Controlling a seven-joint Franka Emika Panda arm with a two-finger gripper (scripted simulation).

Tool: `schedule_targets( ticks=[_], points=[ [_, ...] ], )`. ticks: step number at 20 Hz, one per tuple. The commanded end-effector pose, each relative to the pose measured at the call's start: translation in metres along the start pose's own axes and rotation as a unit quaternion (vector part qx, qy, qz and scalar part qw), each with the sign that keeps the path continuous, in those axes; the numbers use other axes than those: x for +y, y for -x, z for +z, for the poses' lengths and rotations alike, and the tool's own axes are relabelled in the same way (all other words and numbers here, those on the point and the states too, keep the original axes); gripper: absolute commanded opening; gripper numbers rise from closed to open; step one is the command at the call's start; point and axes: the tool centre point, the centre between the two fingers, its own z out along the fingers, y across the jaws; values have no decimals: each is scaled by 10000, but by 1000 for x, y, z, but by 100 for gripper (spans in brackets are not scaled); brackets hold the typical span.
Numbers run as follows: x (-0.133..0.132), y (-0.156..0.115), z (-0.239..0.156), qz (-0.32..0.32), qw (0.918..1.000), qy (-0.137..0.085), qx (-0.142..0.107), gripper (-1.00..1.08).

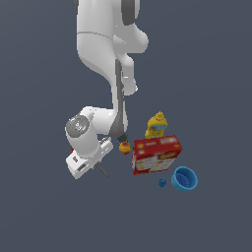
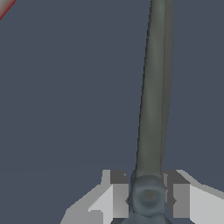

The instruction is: Pick up a designated object from a clutter of objects.

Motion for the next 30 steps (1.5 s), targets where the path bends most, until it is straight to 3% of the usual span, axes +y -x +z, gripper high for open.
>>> schedule_targets(
  ticks=[1, 8, 30],
  points=[
    [0, 1, -16, -2, 10000, 14, 8, -100],
    [-1, 7, -78, -2, 10000, 14, 8, -100],
    [-2, 31, -331, 3, 10000, 12, 8, -100]
  ],
)
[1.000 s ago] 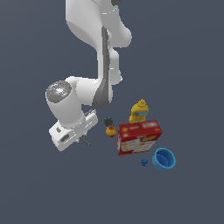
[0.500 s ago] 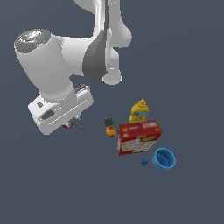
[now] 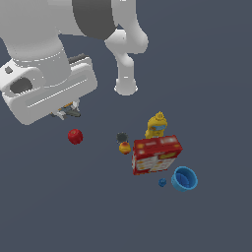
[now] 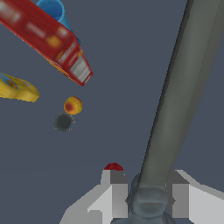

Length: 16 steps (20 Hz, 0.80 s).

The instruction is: Pick up a designated object from a clutter of objects.

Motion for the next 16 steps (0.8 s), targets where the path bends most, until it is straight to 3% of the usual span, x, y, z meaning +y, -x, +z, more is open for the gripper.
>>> schedule_targets(
  ticks=[1, 8, 16],
  points=[
    [0, 2, -24, 0, 10000, -4, -2, -100],
    [2, 5, -68, 0, 10000, -4, -2, -100],
    [4, 6, -87, 0, 10000, -4, -2, -100]
  ],
)
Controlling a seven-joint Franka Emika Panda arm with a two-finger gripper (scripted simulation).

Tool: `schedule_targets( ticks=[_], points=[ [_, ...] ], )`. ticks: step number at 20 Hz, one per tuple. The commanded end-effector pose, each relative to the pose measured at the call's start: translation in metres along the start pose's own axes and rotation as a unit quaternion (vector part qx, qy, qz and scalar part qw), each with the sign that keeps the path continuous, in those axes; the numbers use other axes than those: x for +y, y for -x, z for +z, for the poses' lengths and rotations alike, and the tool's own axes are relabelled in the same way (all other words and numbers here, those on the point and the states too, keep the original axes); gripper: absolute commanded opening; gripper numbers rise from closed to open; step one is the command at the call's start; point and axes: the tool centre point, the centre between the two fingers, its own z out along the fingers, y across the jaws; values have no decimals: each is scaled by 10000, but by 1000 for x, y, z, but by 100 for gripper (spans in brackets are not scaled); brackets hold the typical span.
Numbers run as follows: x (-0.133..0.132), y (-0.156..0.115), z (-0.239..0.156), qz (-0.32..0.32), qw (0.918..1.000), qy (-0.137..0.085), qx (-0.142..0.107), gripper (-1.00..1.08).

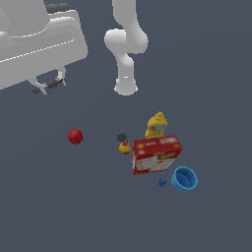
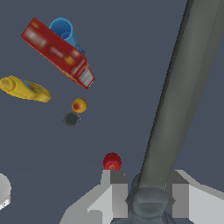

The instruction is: Pick up a designated object from a clutter of objects.

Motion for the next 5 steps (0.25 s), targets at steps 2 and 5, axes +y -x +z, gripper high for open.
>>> schedule_targets(
  ticks=[2, 5],
  points=[
    [1, 0, -2, -1, 10000, -1, -1, -100],
    [1, 0, 0, -1, 10000, -1, -1, -100]
  ],
)
